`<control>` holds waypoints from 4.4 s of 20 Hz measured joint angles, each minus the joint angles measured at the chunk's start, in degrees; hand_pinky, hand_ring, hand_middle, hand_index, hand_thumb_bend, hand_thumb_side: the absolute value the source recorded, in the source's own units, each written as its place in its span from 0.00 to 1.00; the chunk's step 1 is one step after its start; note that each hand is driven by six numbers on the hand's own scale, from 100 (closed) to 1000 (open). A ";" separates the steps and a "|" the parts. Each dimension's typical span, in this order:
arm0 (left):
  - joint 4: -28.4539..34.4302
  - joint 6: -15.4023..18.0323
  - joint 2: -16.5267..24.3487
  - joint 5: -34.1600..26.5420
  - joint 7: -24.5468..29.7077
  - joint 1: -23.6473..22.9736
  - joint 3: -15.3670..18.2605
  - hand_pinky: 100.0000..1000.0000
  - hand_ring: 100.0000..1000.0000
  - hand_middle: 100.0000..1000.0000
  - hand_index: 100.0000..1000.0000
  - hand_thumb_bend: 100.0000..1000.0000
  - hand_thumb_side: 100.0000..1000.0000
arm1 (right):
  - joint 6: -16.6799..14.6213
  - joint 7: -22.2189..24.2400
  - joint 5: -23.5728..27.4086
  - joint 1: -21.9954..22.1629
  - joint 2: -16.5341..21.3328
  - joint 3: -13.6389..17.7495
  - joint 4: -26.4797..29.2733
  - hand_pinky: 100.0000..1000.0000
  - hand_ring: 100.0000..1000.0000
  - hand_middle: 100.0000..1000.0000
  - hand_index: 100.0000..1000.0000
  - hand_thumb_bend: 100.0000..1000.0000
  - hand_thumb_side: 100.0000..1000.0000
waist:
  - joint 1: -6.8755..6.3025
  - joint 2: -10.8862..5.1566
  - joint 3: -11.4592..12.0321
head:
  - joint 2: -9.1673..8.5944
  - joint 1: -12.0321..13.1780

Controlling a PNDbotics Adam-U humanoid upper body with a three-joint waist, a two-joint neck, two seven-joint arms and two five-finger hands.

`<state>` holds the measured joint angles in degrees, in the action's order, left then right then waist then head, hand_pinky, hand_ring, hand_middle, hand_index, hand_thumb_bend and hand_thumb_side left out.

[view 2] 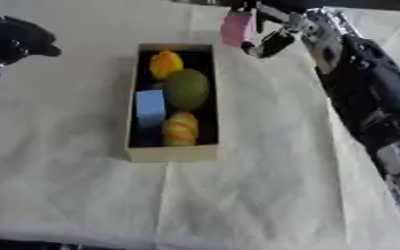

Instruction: Pick up objects on the table and place them in the box.

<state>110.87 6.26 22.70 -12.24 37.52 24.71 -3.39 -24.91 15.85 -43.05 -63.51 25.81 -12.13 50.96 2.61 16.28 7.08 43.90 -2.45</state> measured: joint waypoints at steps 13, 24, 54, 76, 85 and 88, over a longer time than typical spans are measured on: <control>0.01 -0.01 -0.01 -0.09 0.00 -0.01 0.00 0.87 0.78 0.77 0.83 0.00 0.64 | 3.89 9.08 11.38 0.53 0.05 -8.63 14.47 0.65 0.49 0.20 0.56 0.00 0.00 | 0.00 -0.06 0.40 | 0.00 -0.31; 0.03 -0.04 -0.02 -0.29 0.03 -0.03 -0.01 0.88 0.78 0.78 0.83 0.00 0.64 | 3.56 11.19 10.82 1.62 -2.51 -10.48 10.38 0.65 0.50 0.21 0.56 0.00 0.00 | 0.00 -0.06 0.47 | 0.00 -0.61; 0.03 -0.27 -0.03 -0.32 0.75 -0.44 -0.01 0.88 0.79 0.78 0.83 0.00 0.64 | 0.22 26.48 12.24 2.05 -2.50 -10.80 8.99 1.00 1.00 1.00 1.00 0.00 0.59 | 0.00 -0.06 0.32 | 0.00 -0.69; 0.02 -0.20 -0.04 -0.33 1.34 -0.43 -0.01 0.88 0.79 0.78 0.83 0.00 0.64 | 1.01 27.26 19.13 1.53 -2.57 -12.10 9.11 1.00 1.00 1.00 1.00 0.00 0.83 | 0.00 -0.06 0.36 | 0.00 -0.68; 0.02 -0.24 -0.05 -0.32 1.58 -0.42 -0.02 0.88 0.79 0.78 0.83 0.00 0.64 | 0.34 26.60 17.68 1.51 -2.93 -12.58 8.67 1.00 1.00 1.00 1.00 0.00 0.82 | 0.00 -0.06 0.37 | 0.00 -0.68; 0.02 -0.25 -0.06 -0.32 1.60 -0.42 -0.02 0.88 0.79 0.78 0.83 0.00 0.64 | -0.09 26.17 17.26 1.51 -2.92 -12.33 8.86 1.00 1.00 1.00 1.00 0.00 0.77 | 0.00 -0.06 0.36 | 0.00 -0.68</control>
<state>110.89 6.02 22.64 -12.55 39.11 24.29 -3.42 -25.00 42.02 -25.79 -62.00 22.90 -24.46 59.82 2.61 16.22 7.45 43.90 -3.14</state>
